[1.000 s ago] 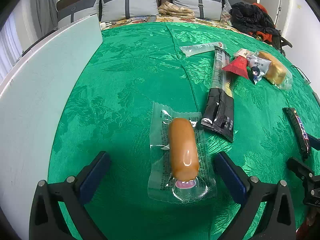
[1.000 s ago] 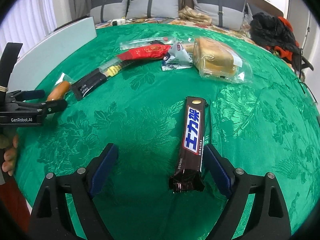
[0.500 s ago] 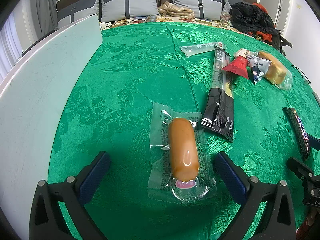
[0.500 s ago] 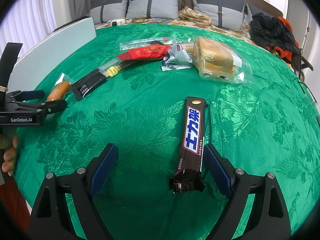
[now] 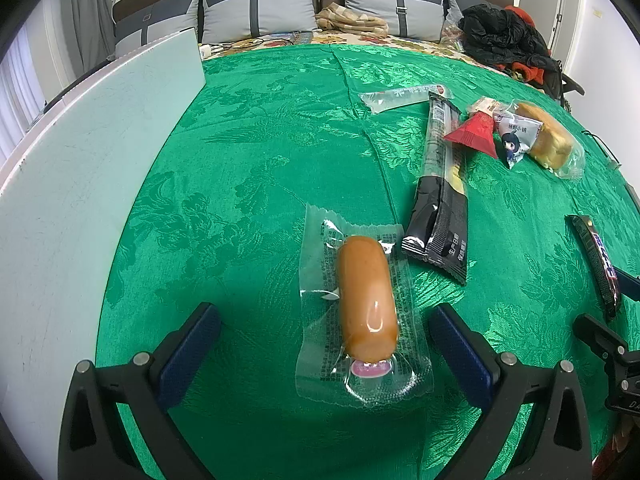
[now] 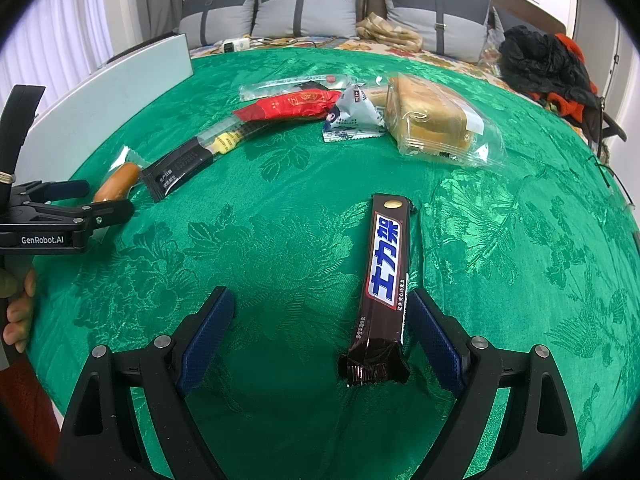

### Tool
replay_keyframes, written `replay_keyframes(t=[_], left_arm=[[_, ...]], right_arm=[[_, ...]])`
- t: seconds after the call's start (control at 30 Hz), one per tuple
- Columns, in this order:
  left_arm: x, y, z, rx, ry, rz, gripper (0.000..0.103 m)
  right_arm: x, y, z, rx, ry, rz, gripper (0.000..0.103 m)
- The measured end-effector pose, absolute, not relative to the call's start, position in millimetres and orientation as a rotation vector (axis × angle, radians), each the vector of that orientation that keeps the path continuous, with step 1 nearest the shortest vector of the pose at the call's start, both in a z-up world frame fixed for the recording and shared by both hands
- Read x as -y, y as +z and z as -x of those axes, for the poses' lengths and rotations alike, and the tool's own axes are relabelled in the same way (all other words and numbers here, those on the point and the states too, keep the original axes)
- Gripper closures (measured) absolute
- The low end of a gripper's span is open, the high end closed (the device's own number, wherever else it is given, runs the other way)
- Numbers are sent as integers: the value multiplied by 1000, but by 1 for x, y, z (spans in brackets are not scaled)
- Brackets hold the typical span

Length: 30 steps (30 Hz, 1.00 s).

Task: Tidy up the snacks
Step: 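Hold the sausage in the left tool and the chocolate bar in the right, then carry the sausage over the white box with the left tool while the right tool carries the chocolate bar there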

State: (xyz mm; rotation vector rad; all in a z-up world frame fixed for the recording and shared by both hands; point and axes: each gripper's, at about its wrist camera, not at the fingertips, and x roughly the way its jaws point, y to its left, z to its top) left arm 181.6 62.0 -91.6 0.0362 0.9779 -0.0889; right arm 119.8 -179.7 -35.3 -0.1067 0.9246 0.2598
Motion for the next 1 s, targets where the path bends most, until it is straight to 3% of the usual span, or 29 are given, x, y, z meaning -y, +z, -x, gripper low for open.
replay_keyframes(t=[0.63, 0.8, 1.0], left_arm=[[-61, -92, -182, -979, -88, -38, 0], [-64, -88, -201, -1146, -174, -99, 0], [-60, -76, -207, -1176, -223, -90, 16]], right_arm=[[180, -36, -120, -927, 259, 105, 12], [184, -31, -135, -1051, 324, 125, 13], [224, -12, -170, -1237, 348, -59, 16]])
